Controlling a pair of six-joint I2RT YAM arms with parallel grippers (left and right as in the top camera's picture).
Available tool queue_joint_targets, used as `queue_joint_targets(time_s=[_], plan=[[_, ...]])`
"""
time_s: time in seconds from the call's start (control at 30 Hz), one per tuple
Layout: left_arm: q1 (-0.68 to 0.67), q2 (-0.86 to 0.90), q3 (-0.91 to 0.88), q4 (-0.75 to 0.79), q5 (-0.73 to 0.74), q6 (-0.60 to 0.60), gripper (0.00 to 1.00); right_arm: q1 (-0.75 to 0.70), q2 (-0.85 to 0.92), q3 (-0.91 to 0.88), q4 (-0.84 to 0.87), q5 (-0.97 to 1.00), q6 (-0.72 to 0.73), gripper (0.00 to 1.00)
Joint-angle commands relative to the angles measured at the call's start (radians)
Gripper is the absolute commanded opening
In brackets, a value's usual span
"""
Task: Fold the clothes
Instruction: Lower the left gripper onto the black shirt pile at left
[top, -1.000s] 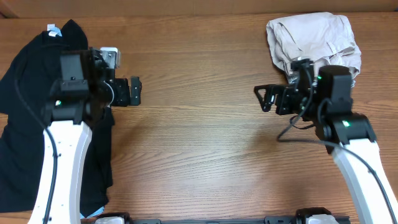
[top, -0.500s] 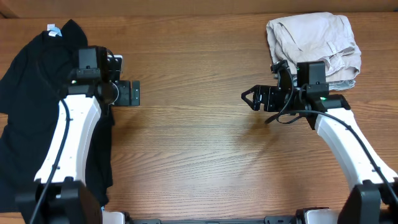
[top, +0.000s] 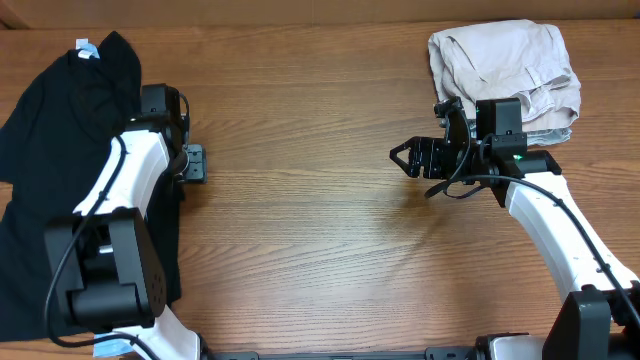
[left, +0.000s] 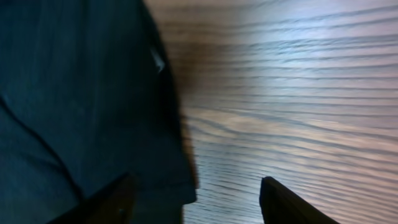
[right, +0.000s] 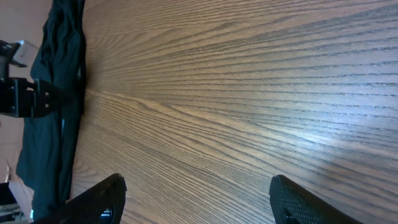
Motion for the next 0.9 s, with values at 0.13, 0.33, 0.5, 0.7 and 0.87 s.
queue_joint_targets(time_s=[0.13, 0.33, 0.5, 0.7, 0.87], plan=[[0.022, 0.026, 0.019, 0.044, -0.067, -0.057, 0.6, 0.005, -0.001, 0.026, 0.0, -0.011, 0.0, 0.78], [0.024, 0.026, 0.018, 0.129, -0.078, -0.058, 0.54, 0.005, -0.001, 0.026, -0.002, -0.011, -0.001, 0.77], [0.024, 0.026, 0.018, 0.127, -0.08, -0.057, 0.41, 0.005, -0.001, 0.025, -0.002, -0.011, 0.0, 0.75], [0.026, 0.027, 0.018, 0.162, -0.113, -0.048, 0.39, 0.005, -0.001, 0.025, -0.006, -0.01, -0.001, 0.75], [0.026, 0.029, 0.018, 0.193, -0.108, -0.047, 0.28, 0.005, -0.001, 0.024, -0.006, -0.006, -0.001, 0.75]])
